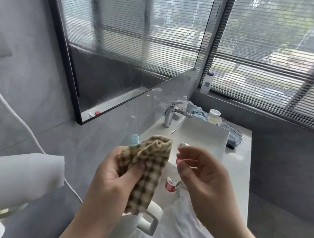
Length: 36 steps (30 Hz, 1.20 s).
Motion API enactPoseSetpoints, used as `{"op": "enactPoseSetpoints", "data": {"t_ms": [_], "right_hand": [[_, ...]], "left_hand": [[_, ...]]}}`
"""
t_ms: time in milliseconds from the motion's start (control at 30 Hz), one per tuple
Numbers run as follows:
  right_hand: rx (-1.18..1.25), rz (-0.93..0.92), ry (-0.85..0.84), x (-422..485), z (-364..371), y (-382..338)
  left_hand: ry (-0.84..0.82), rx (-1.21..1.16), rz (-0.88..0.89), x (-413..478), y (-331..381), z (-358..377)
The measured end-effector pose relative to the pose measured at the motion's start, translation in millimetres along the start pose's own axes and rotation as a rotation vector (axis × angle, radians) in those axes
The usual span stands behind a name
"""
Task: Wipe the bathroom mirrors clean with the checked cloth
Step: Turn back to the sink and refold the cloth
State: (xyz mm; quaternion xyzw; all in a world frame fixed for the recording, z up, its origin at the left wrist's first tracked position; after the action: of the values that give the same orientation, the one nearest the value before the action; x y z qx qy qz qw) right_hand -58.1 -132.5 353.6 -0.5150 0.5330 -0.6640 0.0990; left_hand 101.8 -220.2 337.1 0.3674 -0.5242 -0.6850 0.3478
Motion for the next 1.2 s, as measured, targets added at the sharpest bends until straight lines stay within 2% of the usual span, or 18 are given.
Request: {"op": "enactPoseSetpoints", "data": {"t_ms": [167, 300, 467, 667, 1200], "right_hand": [[-0.526, -0.116, -0.074, -17.3, -36.2, 32.2], [-0.777, -0.131, -0.168, -34.7, -60.1, 44.6], [-1.010, -0.074, -0.277, -44.4, -74.8, 48.1], [-1.114, -0.022, -0.262, -57.7, -89.7, 41.0], [-1.093, 0.150, -0.133, -108.8, -154.4, 37.1]], "left_hand": [[0.085, 0.176, 0.049, 7.4, -1.8, -8.8], [0.151, 0.400, 0.101, 16.2, -8.6, -14.2], [0.245, 0.727, 0.273, 20.7, -14.3, -12.9], [0.169, 0.931, 0.565, 31.6, -26.9, -6.7], [0.033, 0.928, 0.428, 31.0, -54.6, 37.5]]}}
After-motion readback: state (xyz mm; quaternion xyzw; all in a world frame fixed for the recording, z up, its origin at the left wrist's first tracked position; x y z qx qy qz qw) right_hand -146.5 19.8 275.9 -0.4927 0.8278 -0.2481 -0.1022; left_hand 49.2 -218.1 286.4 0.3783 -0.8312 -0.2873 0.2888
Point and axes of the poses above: each hand's wrist, its own x-axis towards the middle knuckle, its own z-axis out of the palm, y = z × x, the point moved 5 cm from there along x, towards the middle knuckle, and after that the axes turned 14 degrees about -z, right-handed, at the moved point
